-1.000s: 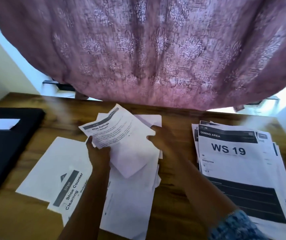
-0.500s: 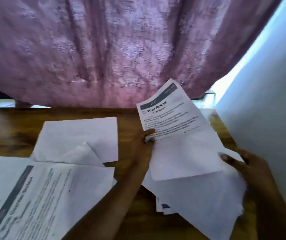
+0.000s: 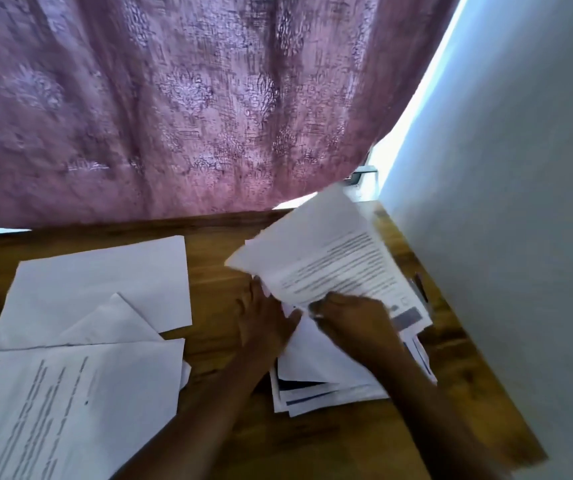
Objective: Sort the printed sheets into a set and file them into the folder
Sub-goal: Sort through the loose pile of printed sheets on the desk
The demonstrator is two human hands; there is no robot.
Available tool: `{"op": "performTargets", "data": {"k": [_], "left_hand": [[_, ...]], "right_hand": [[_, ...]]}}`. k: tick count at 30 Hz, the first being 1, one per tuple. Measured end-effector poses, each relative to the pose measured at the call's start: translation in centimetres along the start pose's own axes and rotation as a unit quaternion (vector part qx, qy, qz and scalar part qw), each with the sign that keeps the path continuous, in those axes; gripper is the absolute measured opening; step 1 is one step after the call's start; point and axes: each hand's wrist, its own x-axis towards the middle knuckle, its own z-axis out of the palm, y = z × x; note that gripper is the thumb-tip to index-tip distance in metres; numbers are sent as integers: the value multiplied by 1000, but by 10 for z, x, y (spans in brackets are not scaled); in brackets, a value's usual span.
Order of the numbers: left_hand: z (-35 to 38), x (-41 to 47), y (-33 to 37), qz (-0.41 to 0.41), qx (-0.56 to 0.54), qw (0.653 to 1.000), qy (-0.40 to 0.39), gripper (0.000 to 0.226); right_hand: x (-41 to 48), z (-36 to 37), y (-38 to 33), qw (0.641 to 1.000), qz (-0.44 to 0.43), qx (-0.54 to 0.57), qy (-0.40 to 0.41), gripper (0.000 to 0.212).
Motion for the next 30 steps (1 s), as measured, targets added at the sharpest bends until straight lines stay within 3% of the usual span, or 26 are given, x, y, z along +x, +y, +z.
{"op": "performTargets", "data": {"k": [1,3,8,11,13,16,20,22,25,26,27,28,29,30], "left_hand": [[2,0,-6,4,-19,1000,-12,85],[-7,-9,-12,7,11,1000,-6,65],[-64,-49,-67,-51,63,990,115,32],[-101,-77,-128,-92,40,982,160,30],[-121,-95,-149,-111,-19,976,185,34],[-134,-113,-145,-134,-200,955,175,33],[-128,-114,-145,-102,-206,946,229,30],[-127,-106,-146,-126,-224,939,227,23],[-125,-94,-141,-129,-227,948,184,25],[-125,-90,-137,-116,-224,952,175,26],[-127,-87,-134,-109,-222,953,175,27],[-128,-84,-133,-107,-218,953,180,27],[-129,-84,-133,-114,-215,952,184,28],[-131,-86,-136,-122,-207,952,190,30]], "right_hand": [[1,19,-5,999,3,-16,-46,14],[4,37,-11,993,50,-6,-104,22],[5,46,-23,985,68,3,-160,32],[12,35,-34,975,77,-28,-207,26],[17,22,-42,986,59,-65,-140,25],[17,0,-40,997,-7,-67,34,26],[8,-25,22,994,-21,8,105,24],[9,-28,66,993,-36,60,99,8],[28,-12,123,995,26,67,72,39],[37,-4,145,996,66,53,31,54],[48,7,165,995,70,69,-4,56],[55,16,171,993,33,87,-68,37],[67,31,186,993,9,68,-98,31],[83,39,197,995,-12,25,-92,48]]}}
